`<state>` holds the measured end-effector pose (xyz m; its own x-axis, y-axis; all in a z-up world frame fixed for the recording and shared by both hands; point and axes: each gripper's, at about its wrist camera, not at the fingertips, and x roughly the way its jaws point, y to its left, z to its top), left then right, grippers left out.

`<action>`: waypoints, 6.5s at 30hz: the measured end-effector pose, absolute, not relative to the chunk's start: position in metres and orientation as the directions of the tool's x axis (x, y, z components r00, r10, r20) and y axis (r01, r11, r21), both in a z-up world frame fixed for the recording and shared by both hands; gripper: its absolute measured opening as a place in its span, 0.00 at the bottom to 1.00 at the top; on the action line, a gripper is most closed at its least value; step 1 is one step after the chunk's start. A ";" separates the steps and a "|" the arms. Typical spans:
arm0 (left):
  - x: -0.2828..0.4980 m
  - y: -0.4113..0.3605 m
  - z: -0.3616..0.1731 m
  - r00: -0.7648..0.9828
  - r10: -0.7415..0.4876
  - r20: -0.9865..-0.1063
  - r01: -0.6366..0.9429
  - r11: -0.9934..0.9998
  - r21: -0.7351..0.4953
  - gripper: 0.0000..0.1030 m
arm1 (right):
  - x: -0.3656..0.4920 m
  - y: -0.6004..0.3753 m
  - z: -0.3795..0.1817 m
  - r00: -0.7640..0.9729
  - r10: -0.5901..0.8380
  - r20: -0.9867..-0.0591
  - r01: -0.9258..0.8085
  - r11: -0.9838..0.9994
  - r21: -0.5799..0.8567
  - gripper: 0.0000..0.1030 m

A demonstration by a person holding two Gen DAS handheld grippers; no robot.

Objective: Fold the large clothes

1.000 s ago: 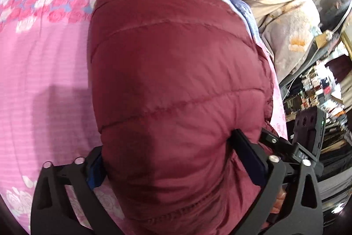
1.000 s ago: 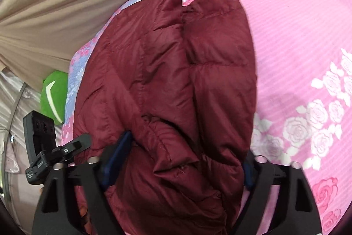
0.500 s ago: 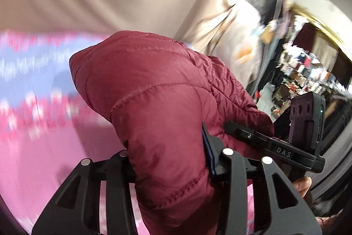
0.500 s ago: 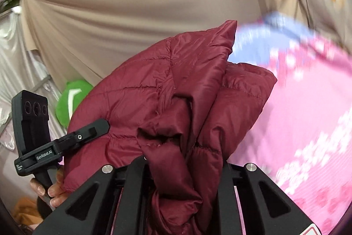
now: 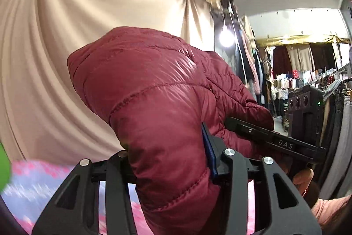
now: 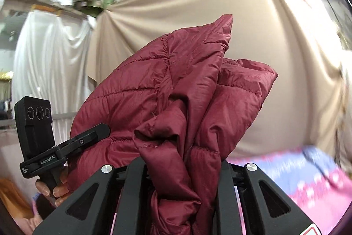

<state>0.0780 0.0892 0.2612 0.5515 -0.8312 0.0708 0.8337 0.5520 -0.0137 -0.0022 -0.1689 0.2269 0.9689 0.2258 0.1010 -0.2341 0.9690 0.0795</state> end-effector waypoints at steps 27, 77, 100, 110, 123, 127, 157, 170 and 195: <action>0.360 0.140 -0.013 0.597 -0.657 -0.461 0.574 0.751 -0.327 0.45 | 0.304 -0.127 -0.012 0.833 0.306 -0.460 -0.135 0.921 0.366 0.15; 0.246 0.166 -0.074 0.657 -0.230 -0.718 0.390 0.919 0.063 0.54 | 0.219 -0.152 -0.099 0.706 0.368 -0.605 0.007 0.851 0.525 0.18; 0.257 0.118 -0.061 0.728 -0.121 -0.674 0.204 0.978 0.044 0.73 | 0.213 -0.117 -0.080 0.734 0.087 -0.674 0.055 0.981 0.186 0.04; 0.230 0.117 -0.075 0.728 -0.083 -0.680 0.137 0.990 0.025 0.86 | 0.180 -0.089 -0.078 0.770 0.022 -0.638 0.088 0.986 0.140 0.25; 0.207 0.111 -0.090 0.728 -0.003 -0.686 0.080 0.994 0.080 0.88 | 0.162 -0.054 -0.115 0.737 -0.028 -0.675 0.079 0.996 0.045 0.46; 0.203 0.109 -0.089 0.740 0.010 -0.673 0.075 0.992 0.097 0.89 | 0.158 -0.049 -0.115 0.746 -0.045 -0.664 0.086 0.996 0.029 0.52; 0.204 0.110 -0.092 0.740 0.043 -0.671 0.052 0.991 0.121 0.93 | 0.161 -0.045 -0.117 0.735 -0.108 -0.669 0.133 0.991 -0.014 0.57; 0.202 0.107 -0.092 0.744 0.077 -0.664 0.039 0.987 0.158 0.92 | 0.161 -0.037 -0.117 0.734 -0.143 -0.664 0.161 0.986 -0.034 0.57; 0.201 0.106 -0.091 0.745 0.072 -0.663 0.041 0.987 0.153 0.91 | 0.159 -0.036 -0.116 0.737 -0.153 -0.658 0.170 0.985 -0.038 0.57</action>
<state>0.2009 0.1060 -0.0909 0.7451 0.0717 -0.6631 0.0413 0.9873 0.1531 0.1590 -0.0362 -0.1161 0.7370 -0.1528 -0.6584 0.1702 0.9847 -0.0380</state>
